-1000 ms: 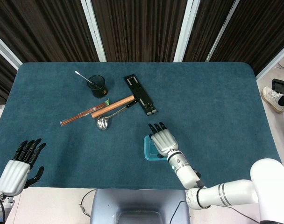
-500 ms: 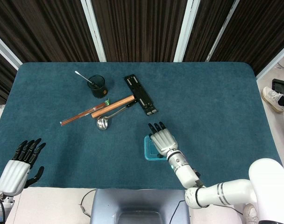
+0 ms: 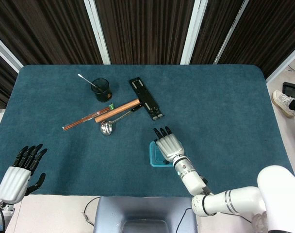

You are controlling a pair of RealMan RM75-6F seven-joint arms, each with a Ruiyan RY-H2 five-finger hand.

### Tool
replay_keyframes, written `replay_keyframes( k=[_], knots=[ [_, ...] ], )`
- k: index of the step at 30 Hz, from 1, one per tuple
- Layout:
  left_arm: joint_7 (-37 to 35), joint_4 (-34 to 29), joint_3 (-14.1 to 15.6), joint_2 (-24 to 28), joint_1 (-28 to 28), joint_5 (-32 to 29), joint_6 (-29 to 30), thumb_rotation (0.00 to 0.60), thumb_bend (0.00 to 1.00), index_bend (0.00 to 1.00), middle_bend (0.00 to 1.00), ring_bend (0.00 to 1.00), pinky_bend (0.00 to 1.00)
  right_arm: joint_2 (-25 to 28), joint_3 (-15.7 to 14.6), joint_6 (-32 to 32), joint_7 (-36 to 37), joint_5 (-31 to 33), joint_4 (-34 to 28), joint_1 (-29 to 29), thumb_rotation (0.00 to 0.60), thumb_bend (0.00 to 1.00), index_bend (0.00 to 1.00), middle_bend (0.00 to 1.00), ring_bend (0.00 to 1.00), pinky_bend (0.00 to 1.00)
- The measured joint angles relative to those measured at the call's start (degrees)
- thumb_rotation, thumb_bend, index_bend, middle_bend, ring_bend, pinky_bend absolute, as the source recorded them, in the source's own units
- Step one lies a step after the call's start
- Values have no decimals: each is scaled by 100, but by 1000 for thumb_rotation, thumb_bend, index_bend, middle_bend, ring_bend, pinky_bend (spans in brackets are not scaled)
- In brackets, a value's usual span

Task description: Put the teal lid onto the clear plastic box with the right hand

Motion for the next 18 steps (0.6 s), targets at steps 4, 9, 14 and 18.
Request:
replay_keyframes(
  k=[4, 9, 14, 18],
  knots=[
    [-4, -3, 3, 2, 2, 1, 2, 600, 441, 0, 0, 0, 56, 1, -15, 1, -8, -11, 6, -5, 600, 204, 469, 82, 47, 79],
    [-5, -7, 6, 8, 5, 3, 7, 600, 441, 0, 0, 0, 56, -6, -19, -27, -13, 21, 29, -3, 600, 204, 458, 82, 47, 79],
    [-14, -2, 4, 7, 6, -2, 5, 600, 441, 0, 0, 0, 56, -33, -11, -47, -4, 28, 73, 0, 600, 204, 455, 82, 47, 79],
    [-10, -11, 4, 11, 3, -9, -5, 600, 441, 0, 0, 0, 56, -47, -13, -73, 3, 23, 110, 1, 600, 205, 454, 82, 47, 79]
  ],
)
